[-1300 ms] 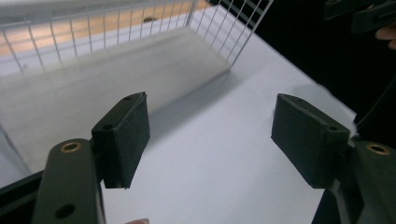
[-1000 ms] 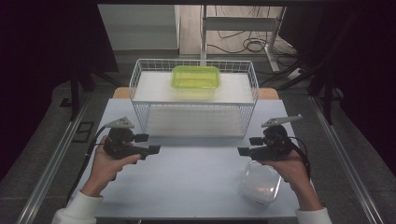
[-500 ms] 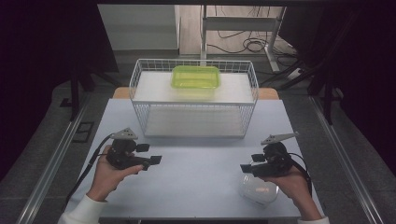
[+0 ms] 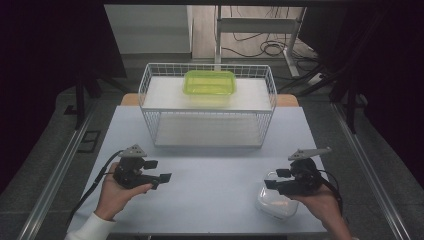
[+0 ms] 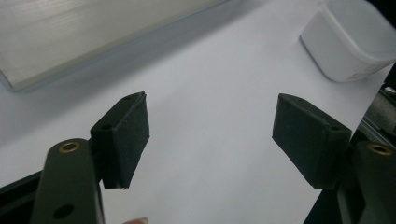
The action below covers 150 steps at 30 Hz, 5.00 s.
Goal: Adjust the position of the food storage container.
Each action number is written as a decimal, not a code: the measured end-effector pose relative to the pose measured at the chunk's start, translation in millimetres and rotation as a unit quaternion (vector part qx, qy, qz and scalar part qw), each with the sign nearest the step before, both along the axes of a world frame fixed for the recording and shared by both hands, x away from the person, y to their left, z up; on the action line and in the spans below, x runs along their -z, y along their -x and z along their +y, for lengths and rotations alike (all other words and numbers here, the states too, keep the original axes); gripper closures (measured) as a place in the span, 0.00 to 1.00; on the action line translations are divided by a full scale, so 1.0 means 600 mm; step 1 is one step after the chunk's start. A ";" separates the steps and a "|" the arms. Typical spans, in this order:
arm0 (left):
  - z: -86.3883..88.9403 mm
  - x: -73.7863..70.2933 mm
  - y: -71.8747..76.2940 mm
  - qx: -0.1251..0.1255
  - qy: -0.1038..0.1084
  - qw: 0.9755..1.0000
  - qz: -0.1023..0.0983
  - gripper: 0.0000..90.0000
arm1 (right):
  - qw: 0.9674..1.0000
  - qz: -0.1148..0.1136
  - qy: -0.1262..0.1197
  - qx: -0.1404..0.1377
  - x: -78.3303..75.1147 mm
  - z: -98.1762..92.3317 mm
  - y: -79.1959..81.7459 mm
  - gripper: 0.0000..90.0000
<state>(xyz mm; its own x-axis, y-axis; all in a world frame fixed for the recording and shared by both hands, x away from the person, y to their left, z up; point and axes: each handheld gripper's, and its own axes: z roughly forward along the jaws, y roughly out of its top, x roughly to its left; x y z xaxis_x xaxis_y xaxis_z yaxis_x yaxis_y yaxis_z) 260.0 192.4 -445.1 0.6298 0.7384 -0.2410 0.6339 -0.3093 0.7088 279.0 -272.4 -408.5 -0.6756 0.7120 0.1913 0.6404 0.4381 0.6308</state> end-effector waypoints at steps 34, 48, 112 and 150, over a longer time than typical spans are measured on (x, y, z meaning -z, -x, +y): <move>0.005 0.038 -0.001 -0.002 -0.002 0.999 0.036 0.29 | 0.980 0.105 0.163 -0.046 0.092 -0.062 0.095 0.99; 0.006 0.039 -0.003 -0.006 0.003 0.999 0.040 0.29 | 0.986 0.080 0.142 -0.041 0.090 -0.040 0.088 0.99; 0.011 0.038 -0.004 0.003 0.006 0.999 0.042 0.29 | 0.987 0.003 0.131 0.093 0.077 -0.065 -0.068 0.99; 0.012 0.038 -0.007 0.002 0.009 0.999 0.040 0.29 | 0.995 0.022 0.085 -0.047 0.104 0.161 -0.024 0.99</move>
<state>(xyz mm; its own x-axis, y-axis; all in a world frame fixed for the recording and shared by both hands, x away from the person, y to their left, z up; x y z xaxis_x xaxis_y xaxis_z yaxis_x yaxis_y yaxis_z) 264.2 199.6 -467.8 0.6116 0.7305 -0.3038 0.6873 -0.3004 0.6614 293.2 -175.9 -470.7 -0.7338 0.6713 0.1045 0.6171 0.5943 0.5158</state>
